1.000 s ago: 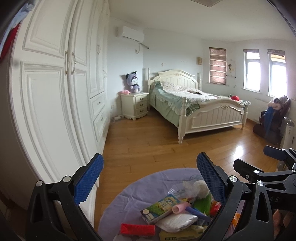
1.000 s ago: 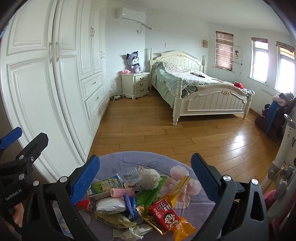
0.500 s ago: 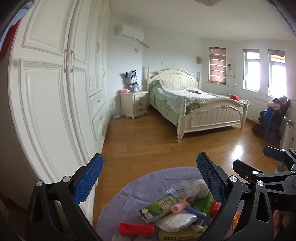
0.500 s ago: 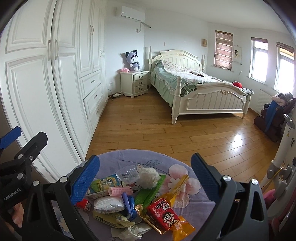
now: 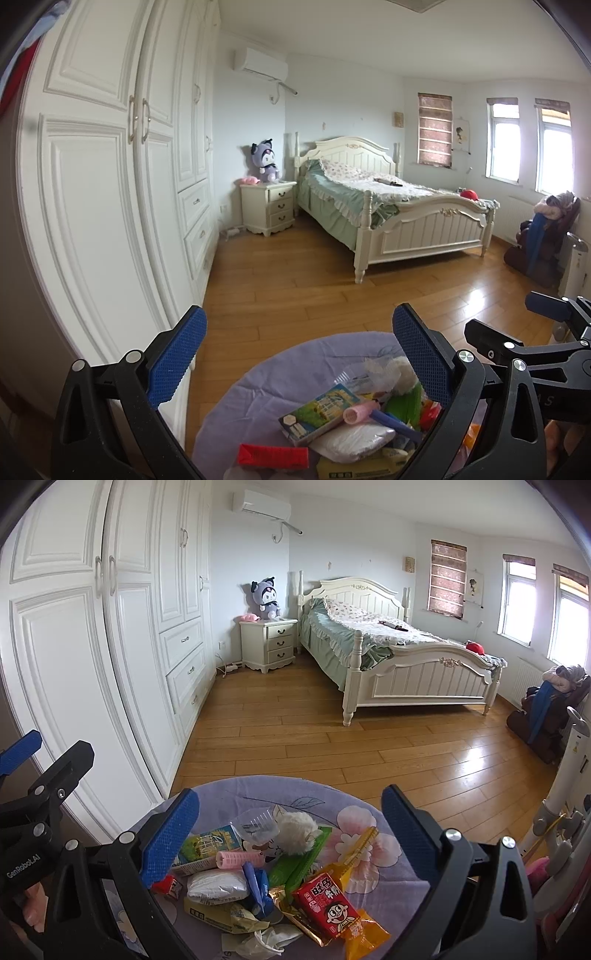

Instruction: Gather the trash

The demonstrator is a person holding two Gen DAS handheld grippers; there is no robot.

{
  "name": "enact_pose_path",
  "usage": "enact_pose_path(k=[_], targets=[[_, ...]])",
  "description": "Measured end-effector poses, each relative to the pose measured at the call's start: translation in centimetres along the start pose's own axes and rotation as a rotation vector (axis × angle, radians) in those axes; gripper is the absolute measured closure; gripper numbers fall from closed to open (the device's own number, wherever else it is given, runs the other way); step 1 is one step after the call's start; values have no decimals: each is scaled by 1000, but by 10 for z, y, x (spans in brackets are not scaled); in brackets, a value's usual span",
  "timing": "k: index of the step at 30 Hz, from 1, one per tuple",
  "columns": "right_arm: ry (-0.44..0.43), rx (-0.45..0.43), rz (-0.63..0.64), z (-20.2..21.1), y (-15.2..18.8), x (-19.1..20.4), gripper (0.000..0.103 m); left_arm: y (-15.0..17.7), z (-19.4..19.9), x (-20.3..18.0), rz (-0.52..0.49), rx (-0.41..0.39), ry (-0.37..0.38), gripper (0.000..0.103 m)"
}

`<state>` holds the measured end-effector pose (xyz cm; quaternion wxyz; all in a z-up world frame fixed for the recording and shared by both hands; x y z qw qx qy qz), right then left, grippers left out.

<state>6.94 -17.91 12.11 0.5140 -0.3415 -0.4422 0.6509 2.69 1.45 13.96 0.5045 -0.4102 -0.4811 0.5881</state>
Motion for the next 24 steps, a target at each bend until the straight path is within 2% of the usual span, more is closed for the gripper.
enact_pose_path(k=[10,14,18,20,24], targets=[[-1,19,-3,-4,7,-6,5,4,-3,1,-9,11,4,4],[-49,90,5,-14,26,-17,5,15,-1,4,-30,39,55,4],[-130,216,27,-27,68,-42,5,64,0,21,-94,156,212,4],[-128,299,46,-40,95,-59,5,94,-3,30,-141,222,233,4],[-152,401,92,-62,129,-67,5,145,-10,36,-238,341,309,4]])
Point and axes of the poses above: each gripper's, at about its wrist camera, not at the fingertips, and z roughly against the way its jaws point, x to its left, y to its underside, the point moved 3 cm from there along -z, roughly the way its jaws point, and after that the axes turned 11 degrees about -x, right-handed, at the moved point
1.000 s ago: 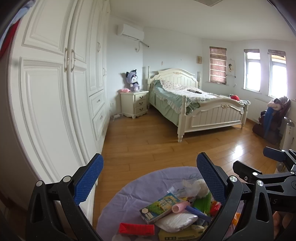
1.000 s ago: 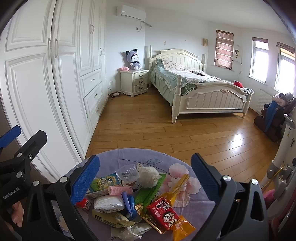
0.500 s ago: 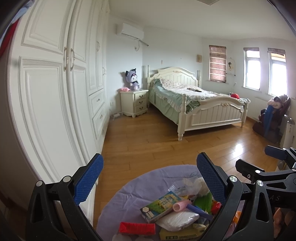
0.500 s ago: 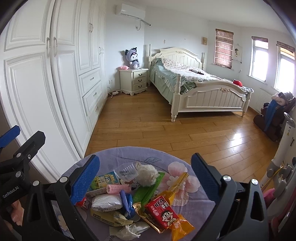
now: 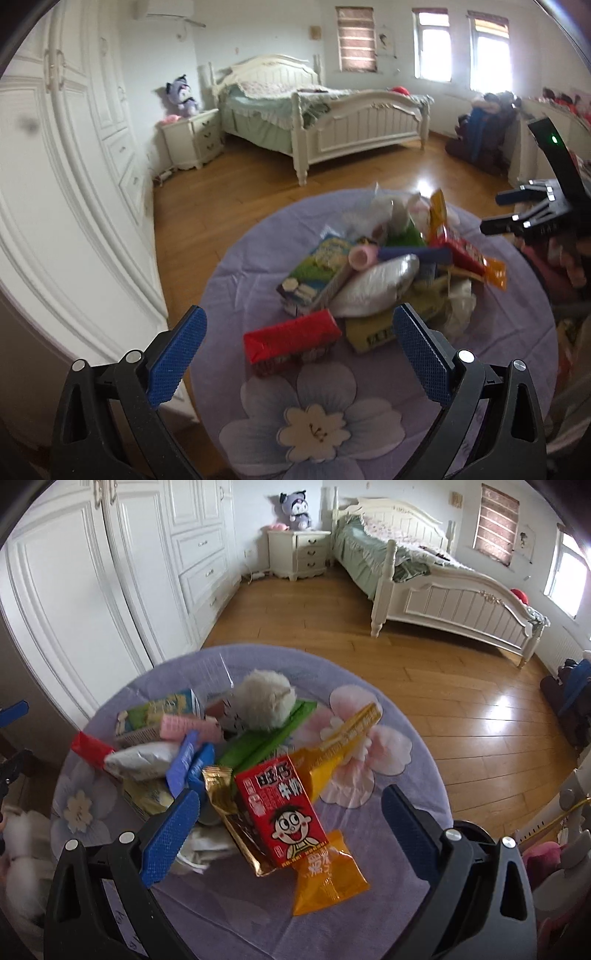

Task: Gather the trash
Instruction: 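Grasp the red milk carton with the left gripper while the right gripper grasps another red Wangzai carton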

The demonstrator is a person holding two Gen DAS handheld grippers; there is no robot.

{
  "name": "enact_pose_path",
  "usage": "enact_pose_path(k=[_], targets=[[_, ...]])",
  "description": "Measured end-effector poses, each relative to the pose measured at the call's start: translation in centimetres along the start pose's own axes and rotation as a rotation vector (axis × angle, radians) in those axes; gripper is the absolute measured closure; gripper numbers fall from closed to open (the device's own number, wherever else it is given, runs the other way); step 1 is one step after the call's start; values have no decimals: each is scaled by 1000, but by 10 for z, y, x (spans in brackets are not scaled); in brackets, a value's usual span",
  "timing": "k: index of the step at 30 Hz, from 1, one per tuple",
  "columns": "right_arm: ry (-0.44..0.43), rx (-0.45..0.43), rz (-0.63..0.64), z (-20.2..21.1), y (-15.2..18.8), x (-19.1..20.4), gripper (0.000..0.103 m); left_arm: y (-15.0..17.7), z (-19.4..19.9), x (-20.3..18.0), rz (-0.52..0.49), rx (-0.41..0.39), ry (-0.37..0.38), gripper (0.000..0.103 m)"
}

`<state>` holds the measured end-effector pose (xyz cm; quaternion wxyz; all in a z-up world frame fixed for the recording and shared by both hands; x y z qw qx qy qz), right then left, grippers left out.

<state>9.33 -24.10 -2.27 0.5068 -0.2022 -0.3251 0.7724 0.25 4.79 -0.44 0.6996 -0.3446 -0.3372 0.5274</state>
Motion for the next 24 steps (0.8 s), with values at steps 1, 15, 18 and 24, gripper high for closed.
enact_pose_path(k=[1,15,18,24], targets=[[1,24,24,-9,3,1,5,8,-5,-1,-30,20,8,4],[-99,182,25,-67,18,-2,16,19,-91,10,-246,201,200,43],[-153,231,5,-74,22,-1,34,21,-100,6,-302,225,262,55],[-205,247,-23,-75,23,3,51,25,-95,9,-330,246,336,70]])
Point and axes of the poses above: each gripper's, at about its wrist camera, not at the fingertips, and z roughly against the way its jaws point, x to its left, y to its underside, the point moved 3 cm from there along -z, roughly the way its jaws point, and after that the axes turned 11 degrees about -x, right-handed, at the moved point
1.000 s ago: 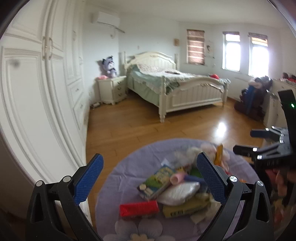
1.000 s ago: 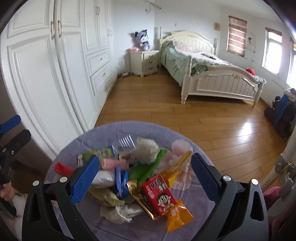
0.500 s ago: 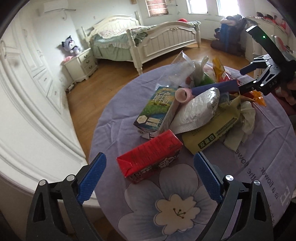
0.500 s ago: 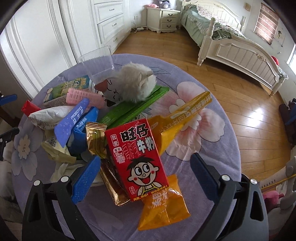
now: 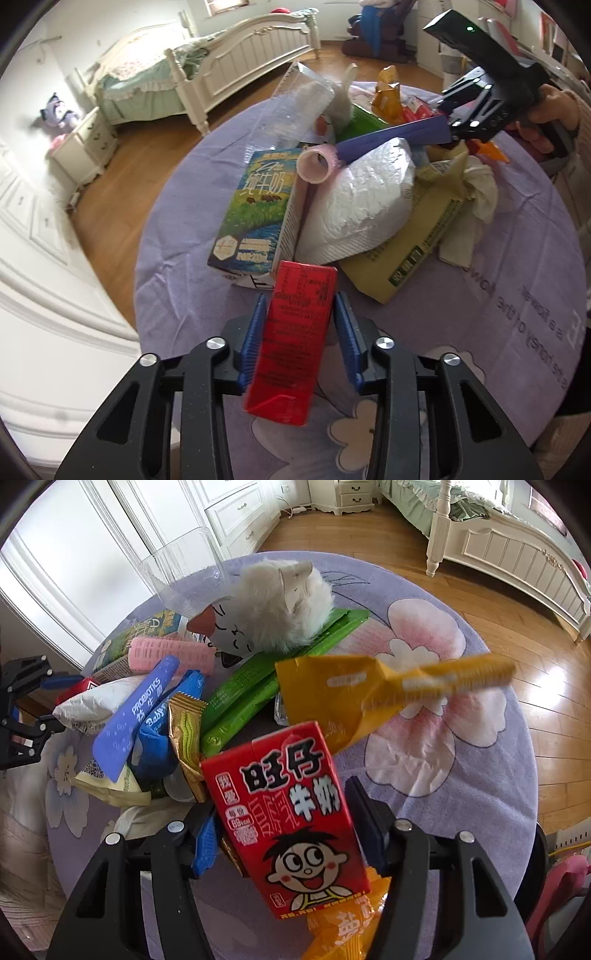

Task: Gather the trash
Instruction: 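Grasp the red milk carton with the left gripper while the right gripper grasps another red Wangzai carton, then carry both red cartons to the black bin and open both grippers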

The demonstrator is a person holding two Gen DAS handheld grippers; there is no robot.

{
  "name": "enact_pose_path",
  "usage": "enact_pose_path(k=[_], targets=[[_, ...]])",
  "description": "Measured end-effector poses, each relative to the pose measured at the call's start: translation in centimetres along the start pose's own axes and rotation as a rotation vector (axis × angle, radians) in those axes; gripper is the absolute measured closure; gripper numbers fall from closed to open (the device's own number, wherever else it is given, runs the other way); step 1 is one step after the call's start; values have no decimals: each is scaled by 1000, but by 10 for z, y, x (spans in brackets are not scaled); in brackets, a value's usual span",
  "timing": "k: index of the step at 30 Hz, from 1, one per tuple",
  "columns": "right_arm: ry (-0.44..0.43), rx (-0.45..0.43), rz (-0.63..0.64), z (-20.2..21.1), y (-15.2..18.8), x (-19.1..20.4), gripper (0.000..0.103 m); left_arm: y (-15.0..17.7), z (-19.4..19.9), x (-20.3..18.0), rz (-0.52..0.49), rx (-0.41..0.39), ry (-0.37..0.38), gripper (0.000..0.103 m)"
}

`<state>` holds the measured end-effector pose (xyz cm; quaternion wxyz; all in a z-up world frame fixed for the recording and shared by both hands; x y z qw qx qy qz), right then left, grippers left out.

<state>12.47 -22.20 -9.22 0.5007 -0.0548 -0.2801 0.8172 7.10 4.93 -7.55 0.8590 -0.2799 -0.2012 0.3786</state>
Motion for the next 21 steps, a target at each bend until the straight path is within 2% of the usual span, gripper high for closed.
enact_pose_path(k=[3,9,12,21], targets=[[10,-2,-2,1,-2,2,52,5,4,4,23,7,34,72],[-8,-22,-37,5,0,4,53,3,4,-2,43,3,32,73],[-23,-43,-48,13,-2,6,53,-2,12,-4,82,-45,39,73],[11,-111,-29,45,-4,8,53,-28,29,-14,119,-140,-27,73]])
Point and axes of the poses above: each gripper's, at about its wrist camera, not at the fingertips, and z roughly against the way its jaws point, x to its left, y to its underside, the point moved 3 cm from there along -z, roughly the way its jaws point, and after that the axes turned 11 degrees about -x, right-handed, at the moved point
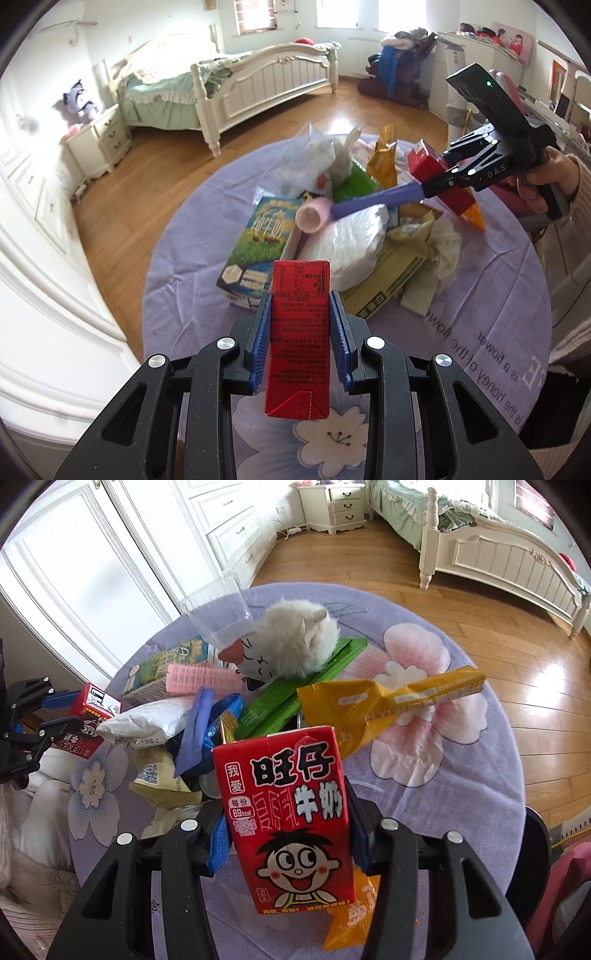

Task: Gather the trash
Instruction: 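Carry both red cartons to the black bin and open both grippers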

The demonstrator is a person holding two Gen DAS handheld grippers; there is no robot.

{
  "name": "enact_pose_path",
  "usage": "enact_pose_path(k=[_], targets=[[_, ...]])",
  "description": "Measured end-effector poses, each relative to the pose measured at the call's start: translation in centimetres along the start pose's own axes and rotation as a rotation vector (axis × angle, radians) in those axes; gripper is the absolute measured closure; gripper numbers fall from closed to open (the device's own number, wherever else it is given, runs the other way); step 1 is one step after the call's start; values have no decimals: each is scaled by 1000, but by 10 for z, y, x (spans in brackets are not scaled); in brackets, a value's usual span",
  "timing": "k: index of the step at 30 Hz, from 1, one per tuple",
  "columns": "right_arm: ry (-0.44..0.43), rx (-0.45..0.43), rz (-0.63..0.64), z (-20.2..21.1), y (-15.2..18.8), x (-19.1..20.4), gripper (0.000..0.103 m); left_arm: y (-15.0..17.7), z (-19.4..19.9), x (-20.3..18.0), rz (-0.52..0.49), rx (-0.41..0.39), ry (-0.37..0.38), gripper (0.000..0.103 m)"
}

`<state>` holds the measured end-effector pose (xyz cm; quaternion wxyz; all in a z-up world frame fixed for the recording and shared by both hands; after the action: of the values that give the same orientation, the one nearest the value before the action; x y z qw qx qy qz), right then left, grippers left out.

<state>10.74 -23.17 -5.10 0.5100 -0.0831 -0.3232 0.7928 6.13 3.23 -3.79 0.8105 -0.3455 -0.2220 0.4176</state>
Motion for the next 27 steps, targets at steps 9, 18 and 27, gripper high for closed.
enact_pose_path(k=[9,18,27], targets=[[104,-61,16,34,2,2,53,-31,15,-31,-25,-85,-8,73],[260,-147,1,74,17,-16,53,-64,4,-73,-46,-150,33,73],[372,-190,-82,108,47,-60,53,-110,-28,-147,-109,-195,133,73]])
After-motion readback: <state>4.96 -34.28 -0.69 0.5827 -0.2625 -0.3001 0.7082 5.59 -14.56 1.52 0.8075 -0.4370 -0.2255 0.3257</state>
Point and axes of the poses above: each gripper's, at about its wrist camera, not at the fingertips, and z roughly against the way its jaws point, x to its left, y to its underside, the point moved 3 cm from there along -z, roughly the way its jaws point, and after that the axes turned 11 degrees about -x, right-handed, at the moved point
